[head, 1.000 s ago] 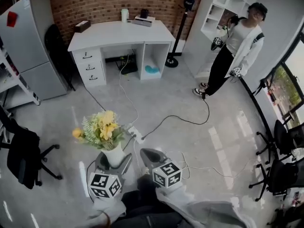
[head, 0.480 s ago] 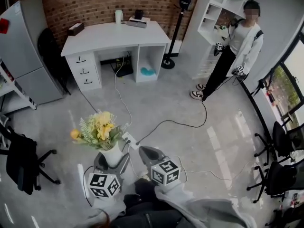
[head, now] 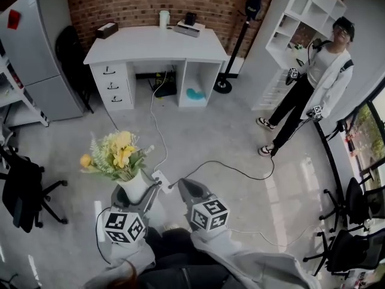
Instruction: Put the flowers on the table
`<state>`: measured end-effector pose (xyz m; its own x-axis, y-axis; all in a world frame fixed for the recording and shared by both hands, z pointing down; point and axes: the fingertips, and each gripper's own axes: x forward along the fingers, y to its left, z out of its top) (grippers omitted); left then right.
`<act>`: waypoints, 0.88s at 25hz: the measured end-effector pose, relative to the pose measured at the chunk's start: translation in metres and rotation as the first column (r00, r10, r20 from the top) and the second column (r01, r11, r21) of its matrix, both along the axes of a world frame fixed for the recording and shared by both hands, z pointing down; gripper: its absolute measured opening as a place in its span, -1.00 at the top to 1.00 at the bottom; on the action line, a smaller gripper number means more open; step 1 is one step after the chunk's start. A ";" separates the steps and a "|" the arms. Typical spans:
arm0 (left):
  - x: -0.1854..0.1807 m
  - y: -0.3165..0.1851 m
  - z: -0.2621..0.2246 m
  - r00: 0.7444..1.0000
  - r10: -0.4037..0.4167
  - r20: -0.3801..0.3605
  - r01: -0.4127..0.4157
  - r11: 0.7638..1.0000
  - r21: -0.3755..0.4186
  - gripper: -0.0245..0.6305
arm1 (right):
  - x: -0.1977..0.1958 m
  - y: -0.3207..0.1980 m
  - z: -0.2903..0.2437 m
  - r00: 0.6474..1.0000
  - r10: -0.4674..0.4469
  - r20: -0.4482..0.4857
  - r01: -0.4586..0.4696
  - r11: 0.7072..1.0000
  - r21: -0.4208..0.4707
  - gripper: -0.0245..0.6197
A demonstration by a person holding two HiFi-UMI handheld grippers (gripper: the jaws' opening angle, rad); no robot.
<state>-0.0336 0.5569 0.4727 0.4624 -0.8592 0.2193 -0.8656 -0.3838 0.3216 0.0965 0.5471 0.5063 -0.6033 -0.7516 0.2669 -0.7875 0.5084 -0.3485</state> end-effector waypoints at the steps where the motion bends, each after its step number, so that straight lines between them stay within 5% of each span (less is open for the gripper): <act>1: 0.001 -0.002 0.001 1.000 -0.007 -0.002 0.007 1.000 0.003 -0.28 | 0.003 -0.004 0.002 1.000 0.012 0.005 -0.012 1.000 0.002 0.92; 11: 0.006 -0.019 0.014 1.000 -0.012 0.028 0.012 1.000 -0.006 -0.28 | 0.002 -0.026 0.013 1.000 0.016 0.013 -0.016 1.000 -0.008 0.93; 22: -0.011 -0.105 0.019 0.999 0.024 0.039 -0.025 0.999 0.024 -0.28 | -0.028 -0.101 0.014 1.000 0.002 -0.002 -0.002 1.000 0.022 0.93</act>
<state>-0.0446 0.4519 0.4916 0.4749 -0.8530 0.2165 -0.8674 -0.4122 0.2786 0.0682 0.4463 0.5203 -0.6015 -0.7584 0.2512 -0.7890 0.5146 -0.3357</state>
